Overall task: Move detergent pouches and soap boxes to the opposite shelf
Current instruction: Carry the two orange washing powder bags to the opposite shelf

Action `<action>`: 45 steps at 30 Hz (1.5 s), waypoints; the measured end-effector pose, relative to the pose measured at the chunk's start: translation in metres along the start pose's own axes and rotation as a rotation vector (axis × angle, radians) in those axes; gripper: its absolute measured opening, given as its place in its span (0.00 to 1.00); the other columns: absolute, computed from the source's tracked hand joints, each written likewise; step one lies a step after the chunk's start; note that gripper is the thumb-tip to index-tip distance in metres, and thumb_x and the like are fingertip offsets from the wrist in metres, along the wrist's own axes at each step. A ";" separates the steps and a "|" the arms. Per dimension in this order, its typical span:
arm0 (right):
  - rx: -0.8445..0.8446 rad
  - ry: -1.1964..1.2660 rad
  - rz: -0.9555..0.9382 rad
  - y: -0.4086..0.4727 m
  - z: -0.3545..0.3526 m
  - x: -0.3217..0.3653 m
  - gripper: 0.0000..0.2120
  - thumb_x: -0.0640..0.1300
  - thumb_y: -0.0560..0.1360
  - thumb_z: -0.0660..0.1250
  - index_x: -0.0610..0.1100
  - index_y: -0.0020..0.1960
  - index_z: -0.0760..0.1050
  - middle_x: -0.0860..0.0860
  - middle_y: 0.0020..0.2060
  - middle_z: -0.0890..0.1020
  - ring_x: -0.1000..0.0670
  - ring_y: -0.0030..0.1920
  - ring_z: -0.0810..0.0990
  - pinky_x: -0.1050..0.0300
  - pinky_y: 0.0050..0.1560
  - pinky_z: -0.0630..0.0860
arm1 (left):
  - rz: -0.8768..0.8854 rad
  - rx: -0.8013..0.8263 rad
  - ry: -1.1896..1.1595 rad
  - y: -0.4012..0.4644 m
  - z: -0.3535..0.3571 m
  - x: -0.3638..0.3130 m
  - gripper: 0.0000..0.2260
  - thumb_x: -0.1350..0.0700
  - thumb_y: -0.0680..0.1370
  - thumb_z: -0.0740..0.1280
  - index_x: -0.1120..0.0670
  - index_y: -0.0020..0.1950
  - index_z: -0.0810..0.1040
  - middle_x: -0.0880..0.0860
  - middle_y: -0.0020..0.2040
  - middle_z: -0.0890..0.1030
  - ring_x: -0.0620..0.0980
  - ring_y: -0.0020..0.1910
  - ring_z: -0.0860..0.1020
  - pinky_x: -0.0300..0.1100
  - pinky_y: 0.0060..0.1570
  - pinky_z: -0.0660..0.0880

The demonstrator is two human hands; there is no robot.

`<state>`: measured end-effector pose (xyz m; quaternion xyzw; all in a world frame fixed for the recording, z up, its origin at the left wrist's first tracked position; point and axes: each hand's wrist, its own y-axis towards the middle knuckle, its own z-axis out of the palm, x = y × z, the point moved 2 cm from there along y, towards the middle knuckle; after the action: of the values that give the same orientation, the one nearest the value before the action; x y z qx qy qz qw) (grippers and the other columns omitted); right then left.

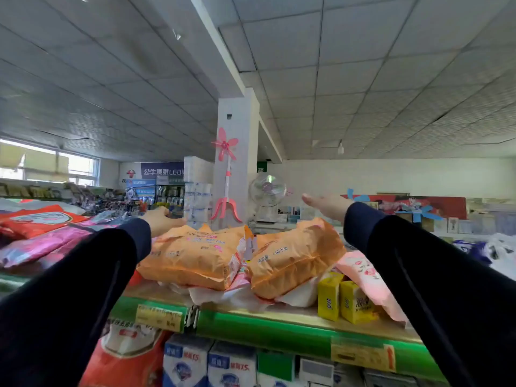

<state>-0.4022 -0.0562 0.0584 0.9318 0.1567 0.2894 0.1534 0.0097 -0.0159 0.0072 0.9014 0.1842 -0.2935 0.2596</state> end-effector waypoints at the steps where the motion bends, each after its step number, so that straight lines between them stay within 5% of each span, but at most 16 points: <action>1: 0.011 0.034 0.042 0.007 0.005 -0.002 0.34 0.64 0.83 0.53 0.42 0.80 0.60 0.41 0.78 0.65 0.40 0.77 0.65 0.51 0.73 0.63 | -0.023 0.024 -0.014 0.003 0.003 0.004 0.39 0.40 0.78 0.69 0.62 0.80 0.60 0.62 0.75 0.70 0.62 0.70 0.72 0.47 0.63 0.72; 6: 0.119 0.133 0.218 0.035 0.022 -0.005 0.36 0.62 0.81 0.60 0.39 0.79 0.61 0.40 0.79 0.63 0.41 0.77 0.63 0.52 0.72 0.62 | -0.096 0.154 0.084 0.015 0.017 0.022 0.40 0.34 0.78 0.64 0.62 0.79 0.64 0.60 0.77 0.68 0.59 0.72 0.72 0.46 0.64 0.70; 11: 0.128 0.131 0.225 0.058 0.035 -0.023 0.29 0.51 0.78 0.71 0.35 0.72 0.71 0.38 0.71 0.74 0.39 0.71 0.73 0.54 0.57 0.71 | -0.118 0.265 -0.008 0.041 0.027 0.018 0.34 0.39 0.76 0.72 0.62 0.72 0.74 0.59 0.70 0.77 0.56 0.54 0.77 0.45 0.51 0.69; 16: 0.193 -0.060 0.291 0.063 0.045 -0.031 0.32 0.57 0.78 0.69 0.37 0.73 0.71 0.40 0.72 0.73 0.39 0.72 0.71 0.49 0.72 0.68 | -0.181 0.279 -0.144 0.056 0.040 0.022 0.30 0.47 0.76 0.75 0.62 0.72 0.74 0.56 0.60 0.80 0.55 0.52 0.78 0.45 0.52 0.74; 19: 0.124 -0.193 0.292 0.050 0.041 -0.020 0.32 0.61 0.82 0.59 0.40 0.77 0.68 0.44 0.76 0.70 0.43 0.74 0.69 0.53 0.71 0.65 | -0.198 0.194 -0.143 0.052 0.042 0.022 0.24 0.52 0.79 0.72 0.66 0.69 0.75 0.53 0.40 0.77 0.49 0.35 0.73 0.39 0.30 0.69; 21: 0.056 -0.126 0.291 0.046 0.043 -0.019 0.29 0.57 0.82 0.61 0.38 0.75 0.70 0.43 0.74 0.72 0.42 0.73 0.71 0.52 0.70 0.66 | -0.217 0.143 -0.194 0.046 0.040 0.022 0.23 0.54 0.80 0.71 0.67 0.69 0.75 0.57 0.43 0.82 0.52 0.35 0.76 0.38 0.26 0.68; 24: -0.027 -0.068 0.283 0.040 0.046 -0.021 0.21 0.52 0.81 0.67 0.35 0.62 0.78 0.40 0.61 0.82 0.41 0.62 0.80 0.52 0.63 0.75 | -0.222 0.042 -0.450 0.039 0.035 0.020 0.18 0.55 0.82 0.68 0.65 0.67 0.76 0.62 0.54 0.84 0.55 0.38 0.80 0.37 0.21 0.69; 26: -0.129 0.138 0.283 0.031 0.041 -0.023 0.15 0.49 0.80 0.68 0.36 0.51 0.80 0.41 0.44 0.84 0.43 0.45 0.83 0.53 0.48 0.81 | -0.232 0.014 -0.706 0.031 0.029 0.017 0.12 0.55 0.83 0.67 0.62 0.60 0.77 0.62 0.49 0.84 0.56 0.36 0.85 0.38 0.20 0.71; 28: -0.241 0.296 0.218 0.018 0.032 -0.020 0.14 0.49 0.80 0.67 0.37 0.48 0.80 0.44 0.32 0.79 0.47 0.29 0.76 0.59 0.28 0.73 | -0.195 -0.039 -0.872 0.016 0.018 0.012 0.06 0.54 0.82 0.67 0.57 0.50 0.77 0.59 0.38 0.83 0.54 0.23 0.81 0.38 0.19 0.71; 33: -0.604 0.258 -0.129 -0.007 0.009 -0.003 0.13 0.53 0.80 0.66 0.47 0.43 0.84 0.46 0.40 0.86 0.42 0.44 0.83 0.52 0.44 0.76 | 0.249 -0.458 -0.646 -0.012 -0.016 -0.016 0.15 0.46 0.78 0.66 0.55 0.38 0.80 0.56 0.36 0.81 0.57 0.38 0.78 0.49 0.40 0.74; 36: -0.754 0.383 -0.252 -0.017 0.011 -0.007 0.13 0.52 0.81 0.66 0.46 0.52 0.85 0.46 0.42 0.87 0.43 0.45 0.83 0.49 0.44 0.79 | 0.277 -0.618 -0.662 -0.035 -0.010 -0.019 0.18 0.43 0.81 0.65 0.57 0.55 0.84 0.57 0.51 0.86 0.58 0.50 0.83 0.53 0.53 0.80; 39: -0.742 0.547 -0.308 -0.030 0.037 -0.027 0.11 0.52 0.80 0.67 0.47 0.53 0.85 0.49 0.41 0.86 0.45 0.44 0.83 0.46 0.45 0.80 | 0.196 -0.586 -0.799 -0.057 0.029 -0.002 0.25 0.41 0.81 0.65 0.60 0.66 0.80 0.59 0.63 0.82 0.58 0.64 0.79 0.55 0.65 0.75; 41: -0.610 0.620 -0.327 -0.034 0.054 -0.037 0.09 0.51 0.80 0.68 0.49 0.52 0.86 0.52 0.43 0.87 0.47 0.46 0.85 0.46 0.45 0.81 | 0.152 -0.515 -0.912 -0.067 0.048 0.013 0.23 0.41 0.80 0.67 0.58 0.64 0.80 0.53 0.59 0.82 0.56 0.64 0.78 0.47 0.61 0.74; 43: -0.516 0.618 -0.346 -0.036 0.060 -0.036 0.06 0.49 0.80 0.69 0.54 0.47 0.85 0.59 0.39 0.87 0.58 0.42 0.84 0.61 0.40 0.80 | 0.125 -0.435 -1.009 -0.070 0.047 0.026 0.22 0.40 0.77 0.69 0.53 0.64 0.79 0.46 0.55 0.81 0.53 0.60 0.77 0.43 0.54 0.72; 45: -0.442 0.646 -0.341 -0.038 0.055 -0.028 0.06 0.50 0.79 0.70 0.57 0.45 0.84 0.63 0.37 0.86 0.63 0.38 0.84 0.70 0.34 0.76 | 0.103 -0.295 -1.055 -0.067 0.034 0.029 0.27 0.42 0.77 0.71 0.57 0.69 0.77 0.50 0.60 0.82 0.53 0.59 0.80 0.45 0.55 0.75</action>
<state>-0.3992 -0.0429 -0.0131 0.6987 0.2829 0.5634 0.3381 -0.0152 0.0227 -0.0585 0.5940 0.0240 -0.6635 0.4542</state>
